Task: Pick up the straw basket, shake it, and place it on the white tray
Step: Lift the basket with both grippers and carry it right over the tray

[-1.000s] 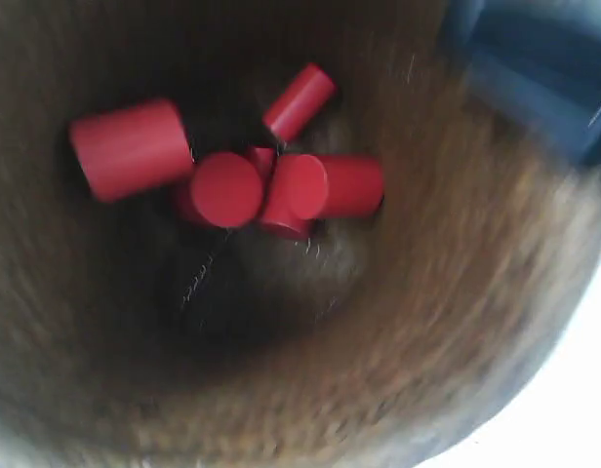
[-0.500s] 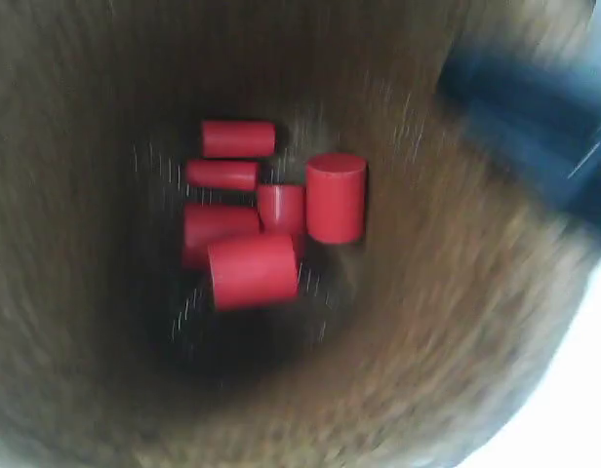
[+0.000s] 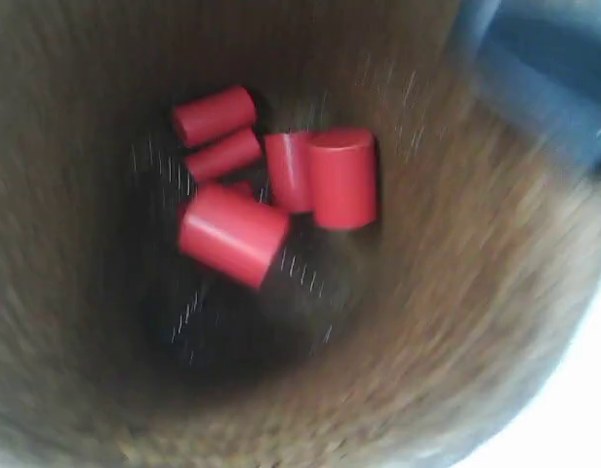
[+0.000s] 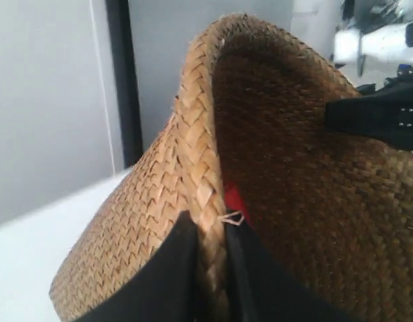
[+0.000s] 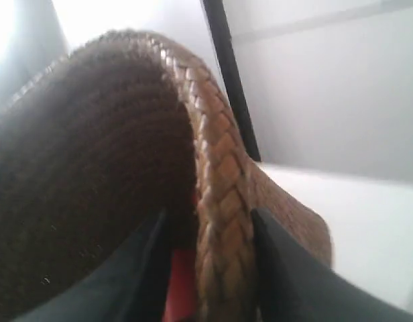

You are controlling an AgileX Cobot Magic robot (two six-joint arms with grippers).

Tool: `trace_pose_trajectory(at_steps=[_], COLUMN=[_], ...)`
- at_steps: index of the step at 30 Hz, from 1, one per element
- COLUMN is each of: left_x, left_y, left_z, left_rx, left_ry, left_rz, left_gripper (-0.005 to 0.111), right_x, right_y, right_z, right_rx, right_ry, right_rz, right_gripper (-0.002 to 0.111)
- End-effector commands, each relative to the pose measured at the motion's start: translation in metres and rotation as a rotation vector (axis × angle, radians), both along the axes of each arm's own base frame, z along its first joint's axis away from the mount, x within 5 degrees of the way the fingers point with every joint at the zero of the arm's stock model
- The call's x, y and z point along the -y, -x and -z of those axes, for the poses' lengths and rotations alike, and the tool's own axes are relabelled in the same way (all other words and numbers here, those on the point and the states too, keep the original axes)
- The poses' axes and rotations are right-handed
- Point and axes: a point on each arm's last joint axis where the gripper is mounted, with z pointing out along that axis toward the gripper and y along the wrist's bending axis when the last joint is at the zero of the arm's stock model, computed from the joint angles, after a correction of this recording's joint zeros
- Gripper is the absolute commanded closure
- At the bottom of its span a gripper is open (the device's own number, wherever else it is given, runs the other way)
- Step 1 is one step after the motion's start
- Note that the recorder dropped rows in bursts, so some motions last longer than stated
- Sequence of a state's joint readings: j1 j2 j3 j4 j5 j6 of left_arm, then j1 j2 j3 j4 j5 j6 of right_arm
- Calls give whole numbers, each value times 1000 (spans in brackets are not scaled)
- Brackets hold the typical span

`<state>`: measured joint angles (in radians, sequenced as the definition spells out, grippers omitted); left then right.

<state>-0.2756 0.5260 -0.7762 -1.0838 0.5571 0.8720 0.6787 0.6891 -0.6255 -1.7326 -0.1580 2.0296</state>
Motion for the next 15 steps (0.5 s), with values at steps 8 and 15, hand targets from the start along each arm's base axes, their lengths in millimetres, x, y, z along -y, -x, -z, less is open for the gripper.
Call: trace_pose_trajectory(at_steps=[8,15], left_x=[7,8], left_y=[11,-29], left_z=[-33,-37], left_rx=[61,-55], left_ry=[76,94], left_rz=[151,-1], left_gripper=[107,107], right_x=[1,22], right_y=[17,-1], right_z=[-51,-53], right_rx=[117,177], right_ry=[-84,-93], right_rz=[-104,193], right_gripper=[108,108])
